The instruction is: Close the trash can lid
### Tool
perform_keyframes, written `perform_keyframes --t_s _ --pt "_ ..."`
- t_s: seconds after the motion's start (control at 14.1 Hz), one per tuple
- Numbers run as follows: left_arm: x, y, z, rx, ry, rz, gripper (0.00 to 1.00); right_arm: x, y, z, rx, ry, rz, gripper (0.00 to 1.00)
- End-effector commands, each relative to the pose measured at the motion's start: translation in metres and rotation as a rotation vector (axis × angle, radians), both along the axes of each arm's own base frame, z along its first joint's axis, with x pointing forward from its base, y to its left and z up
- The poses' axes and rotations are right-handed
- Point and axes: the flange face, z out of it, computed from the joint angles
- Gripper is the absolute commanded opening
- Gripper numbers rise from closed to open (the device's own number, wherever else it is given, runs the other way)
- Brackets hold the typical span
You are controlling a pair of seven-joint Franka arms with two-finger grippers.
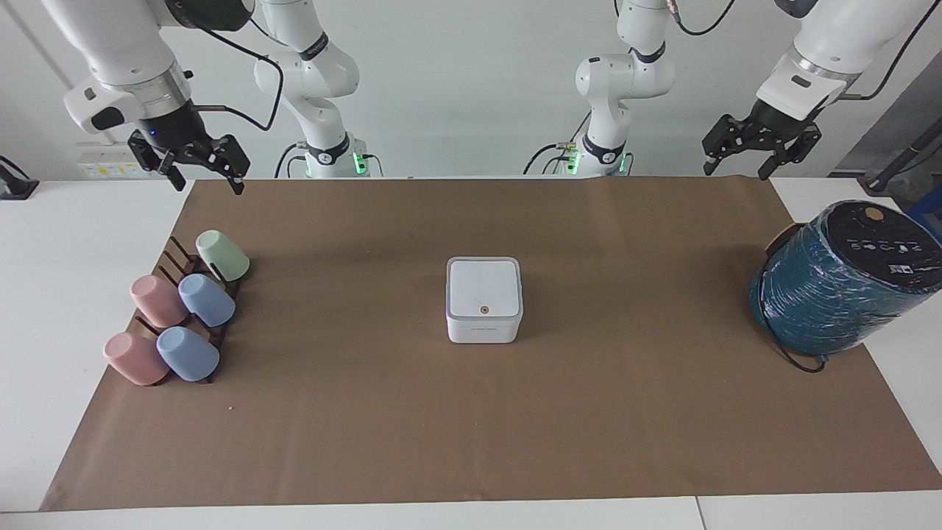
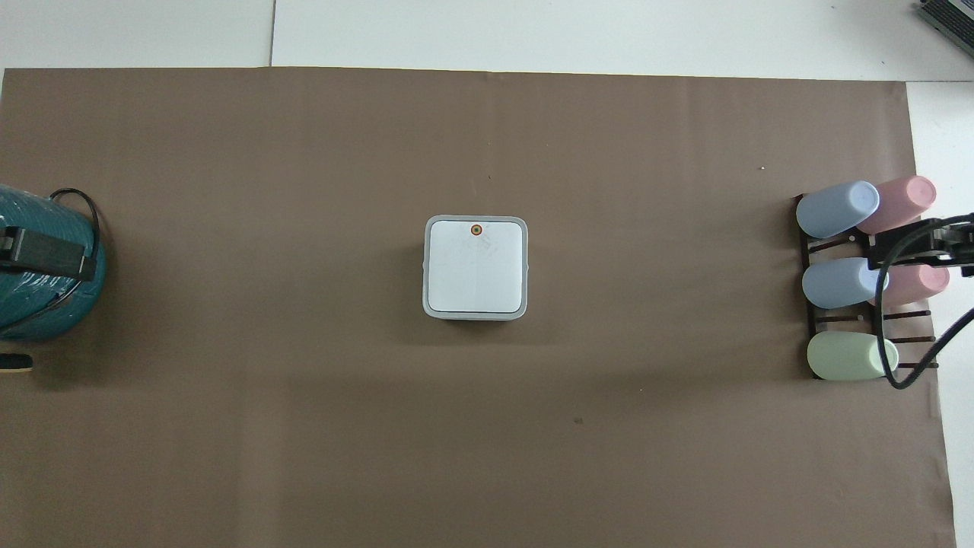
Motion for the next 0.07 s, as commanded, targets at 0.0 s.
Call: perform_keyframes --t_s 0.0 --pt "-0.0089 0.0016 0.0005 0.007 -0.002 0.009 1.00 -0.0073 0.0006 0.0033 0.021 0.008 0.019 1.00"
